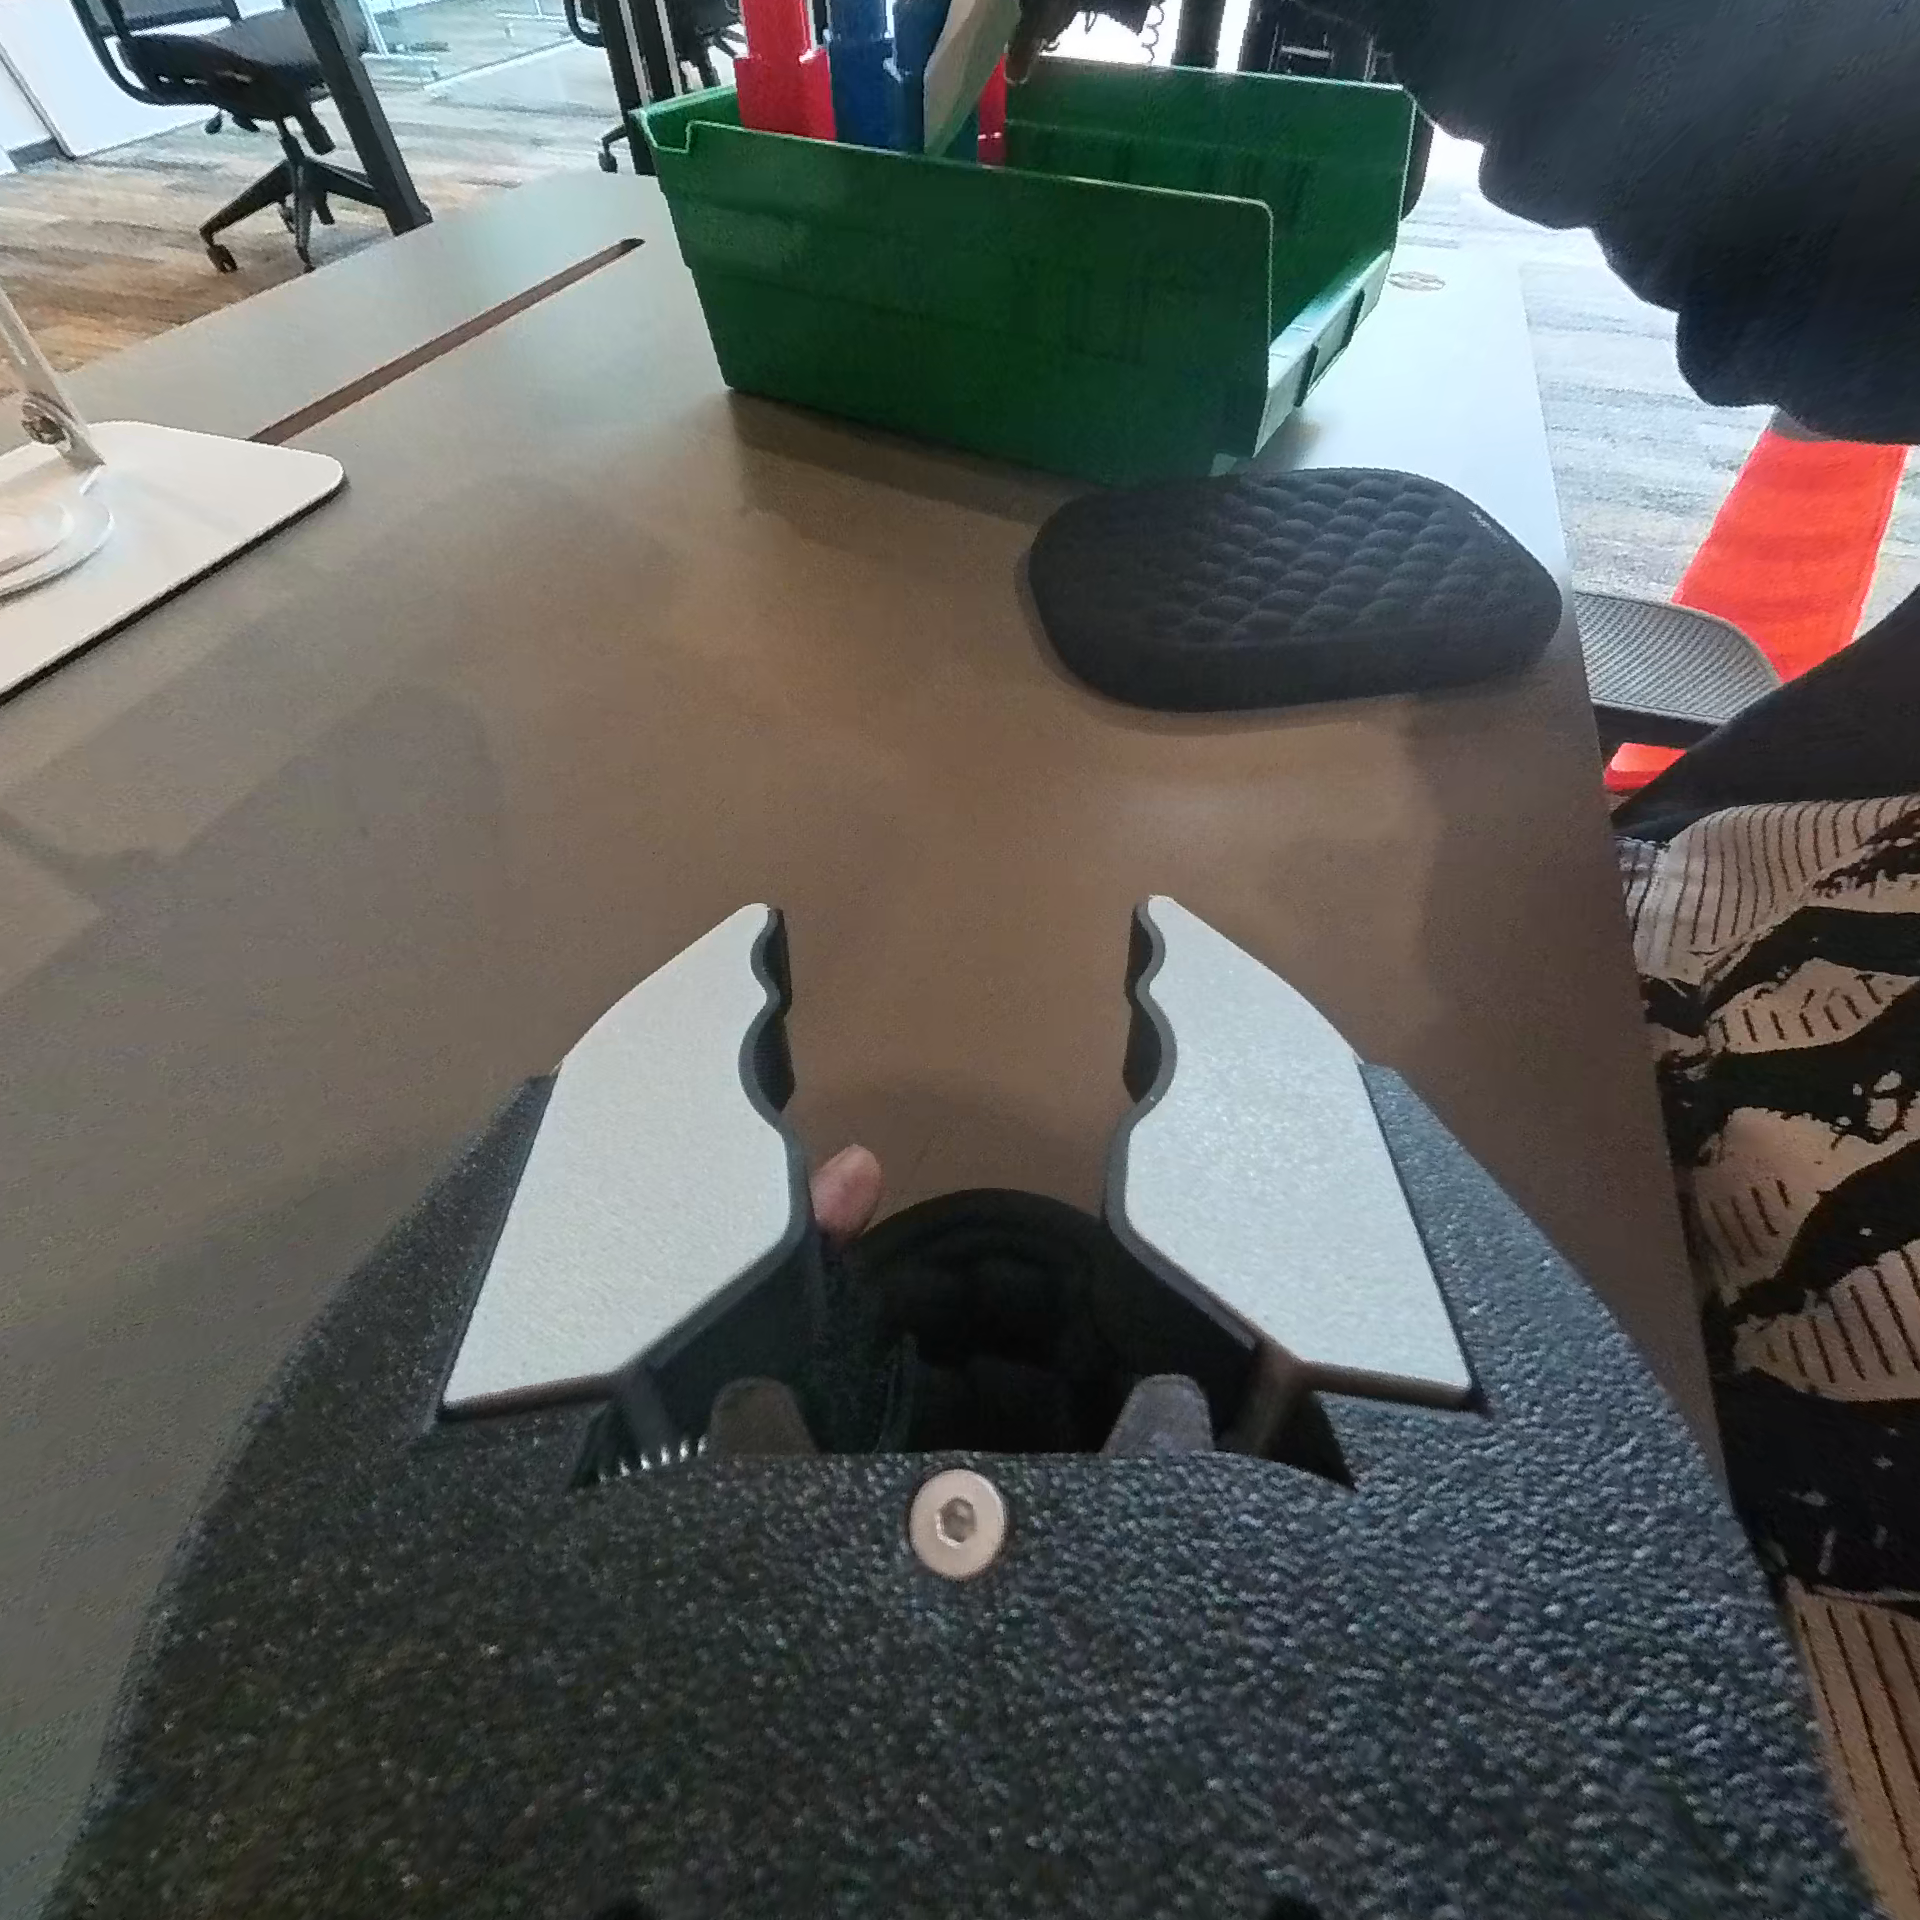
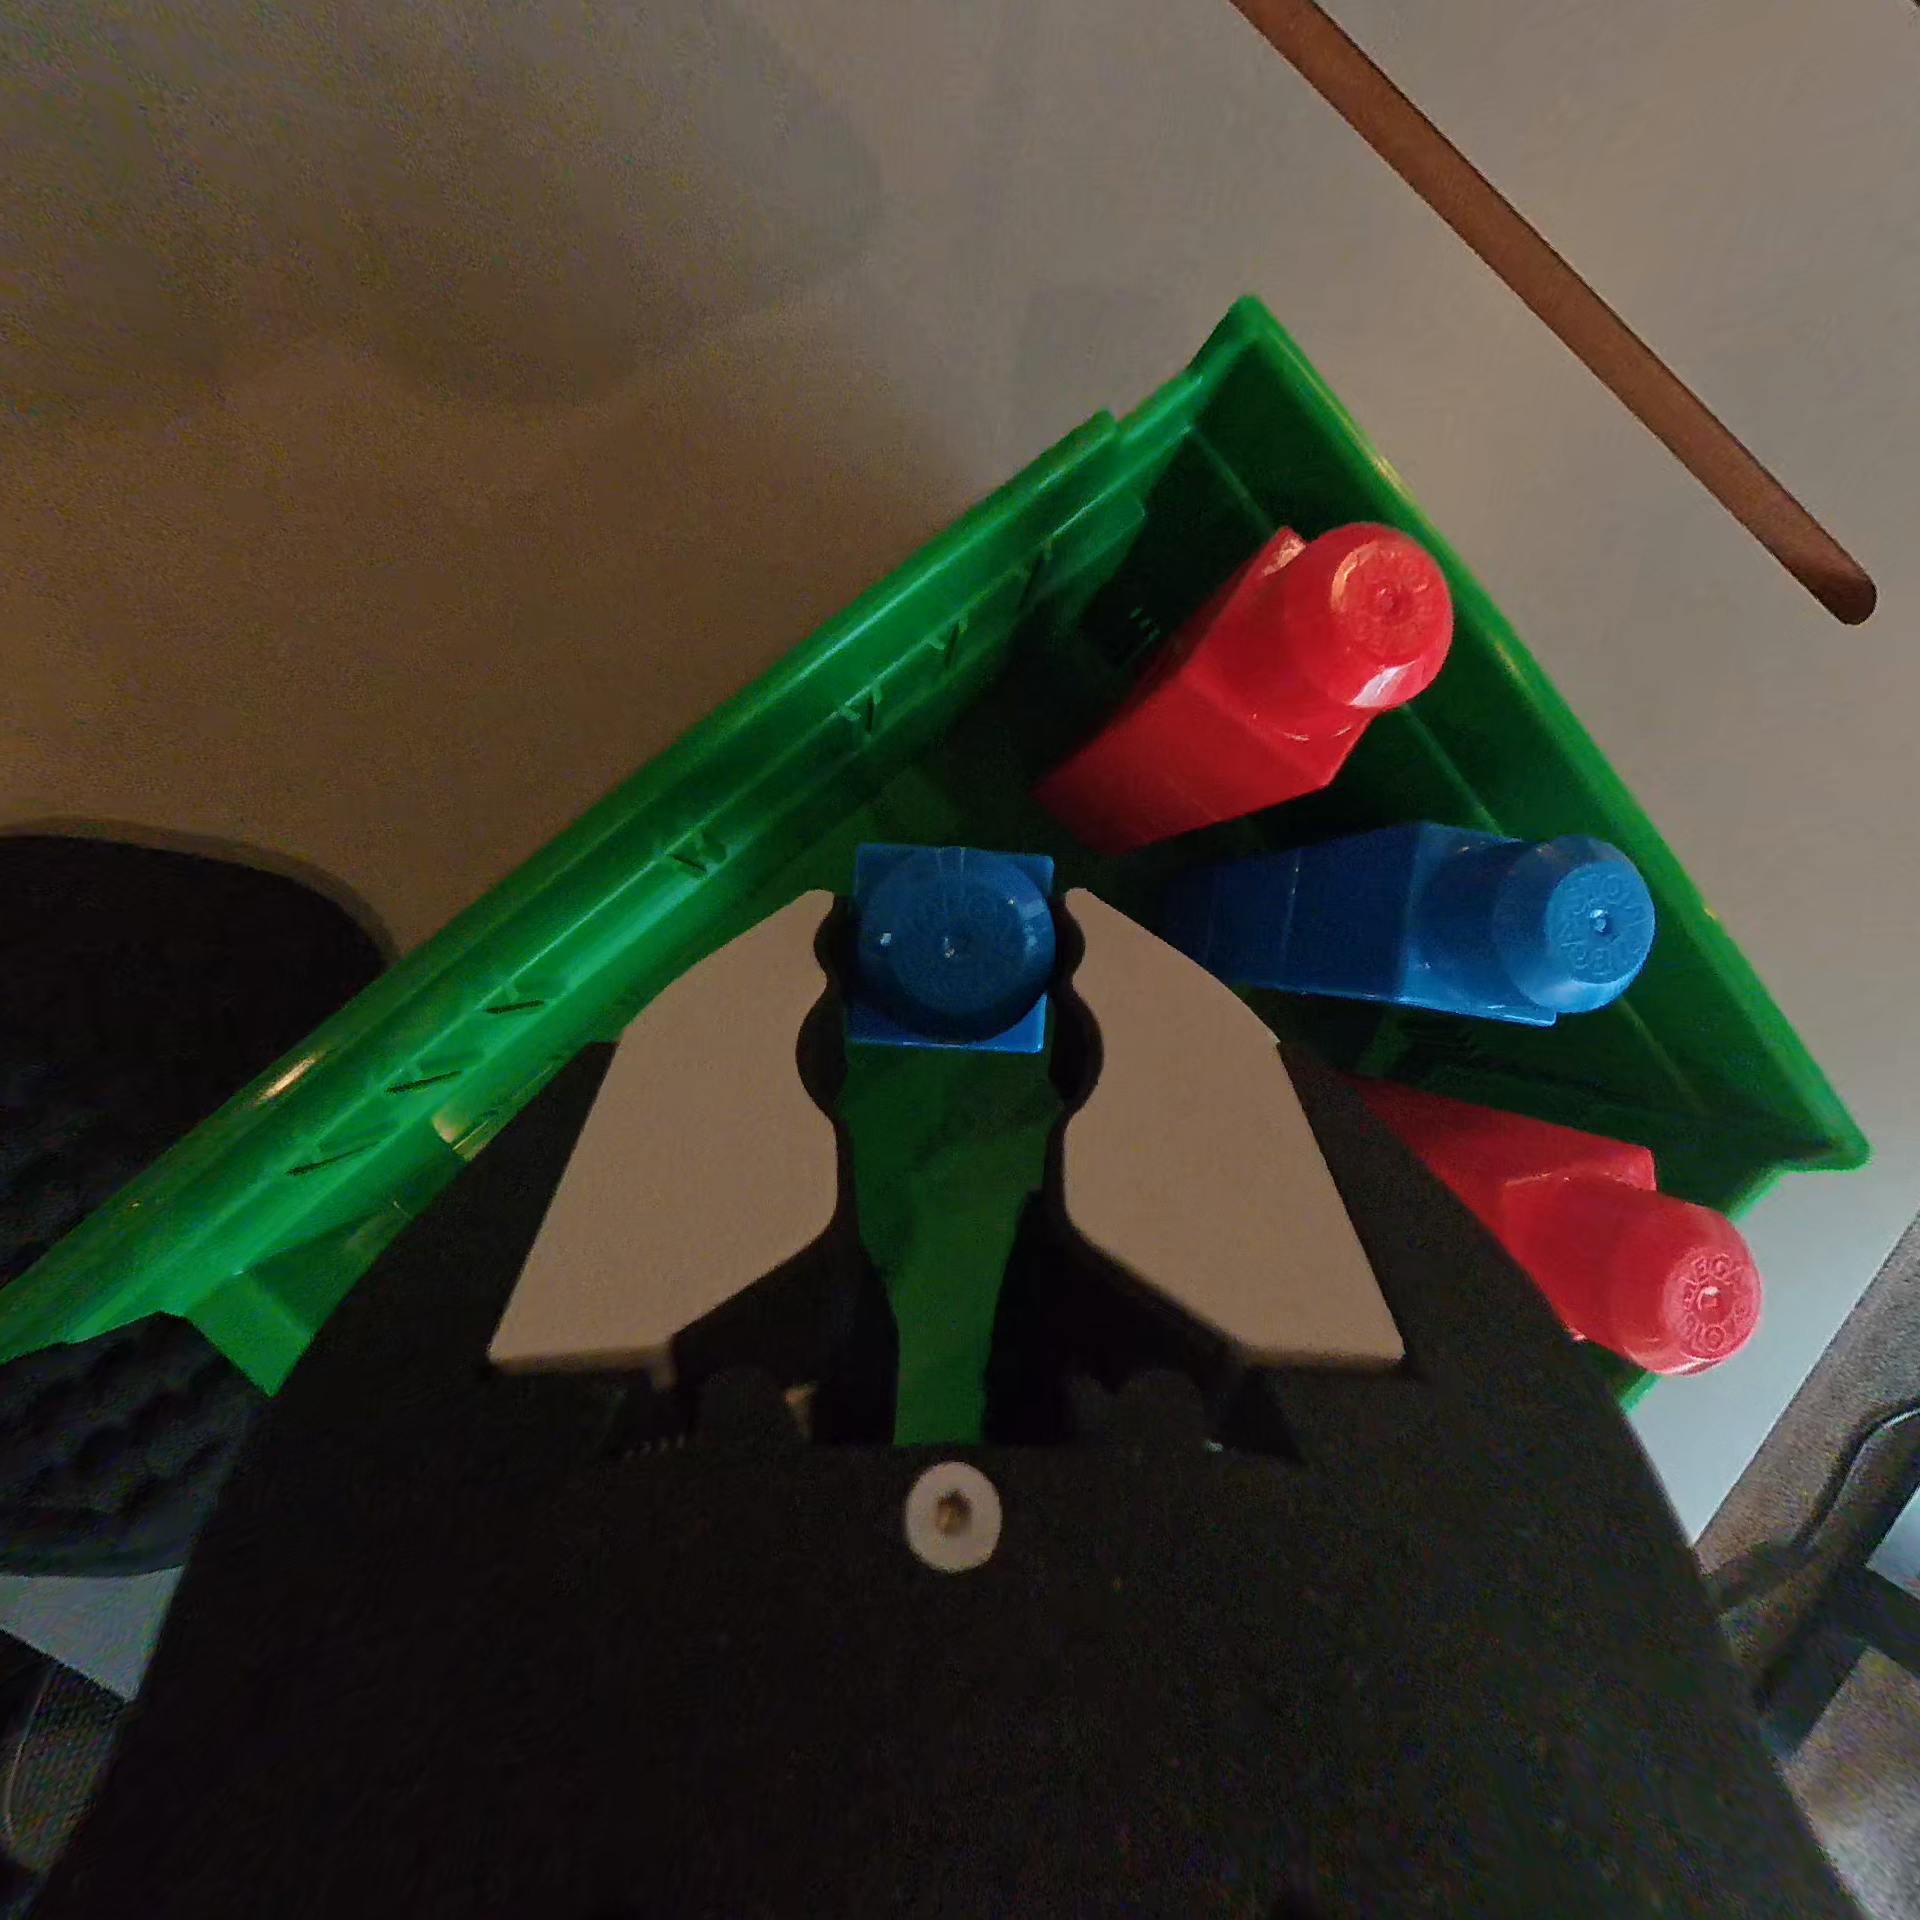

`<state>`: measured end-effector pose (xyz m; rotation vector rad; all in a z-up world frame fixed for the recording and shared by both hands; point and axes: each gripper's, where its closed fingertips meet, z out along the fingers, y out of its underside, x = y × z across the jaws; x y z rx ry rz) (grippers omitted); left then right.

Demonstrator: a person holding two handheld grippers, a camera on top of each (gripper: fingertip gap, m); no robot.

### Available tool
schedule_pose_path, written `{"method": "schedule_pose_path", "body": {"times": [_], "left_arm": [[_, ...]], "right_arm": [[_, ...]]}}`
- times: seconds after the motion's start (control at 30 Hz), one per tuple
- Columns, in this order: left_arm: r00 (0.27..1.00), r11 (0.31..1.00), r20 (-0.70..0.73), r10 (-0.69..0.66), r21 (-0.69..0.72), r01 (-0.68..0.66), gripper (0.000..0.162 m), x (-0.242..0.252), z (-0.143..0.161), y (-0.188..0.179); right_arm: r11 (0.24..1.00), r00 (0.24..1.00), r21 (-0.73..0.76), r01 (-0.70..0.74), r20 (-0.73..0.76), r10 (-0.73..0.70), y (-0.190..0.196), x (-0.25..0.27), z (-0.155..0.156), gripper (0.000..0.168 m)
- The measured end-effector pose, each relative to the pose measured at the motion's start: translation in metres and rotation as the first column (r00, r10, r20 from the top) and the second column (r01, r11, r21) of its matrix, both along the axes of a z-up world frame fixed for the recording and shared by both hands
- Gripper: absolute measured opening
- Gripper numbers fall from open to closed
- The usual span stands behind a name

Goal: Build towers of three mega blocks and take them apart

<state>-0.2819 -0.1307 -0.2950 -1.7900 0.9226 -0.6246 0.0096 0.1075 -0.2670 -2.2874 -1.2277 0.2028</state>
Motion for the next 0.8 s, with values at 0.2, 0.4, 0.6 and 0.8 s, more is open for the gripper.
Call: {"method": "schedule_pose_path", "body": {"times": [0.2,0.4,0.6,0.8], "left_arm": [[1.0,1.0,-0.003,-0.002,-0.003,0.002,0.062,0.0,-0.001,0.0],[1.0,1.0,0.0,-0.001,0.0,0.001,0.062,0.0,0.0,0.0],[1.0,1.0,-0.001,0.003,0.004,-0.003,0.062,0.0,0.0,0.0],[1.0,1.0,0.001,0.012,0.017,-0.012,0.061,-0.001,0.001,0.001]], "right_arm": [[1.0,1.0,0.003,0.004,0.014,-0.004,0.0,0.003,0.0,0.049],[0.999,1.0,0.049,0.009,0.009,-0.009,-0.003,0.003,0.012,0.058],[0.968,1.0,0.251,0.018,0.008,-0.021,-0.015,-0.003,0.061,0.068],[0.876,0.98,0.473,-0.094,-0.113,0.166,-0.066,-0.067,0.112,0.069]]}}
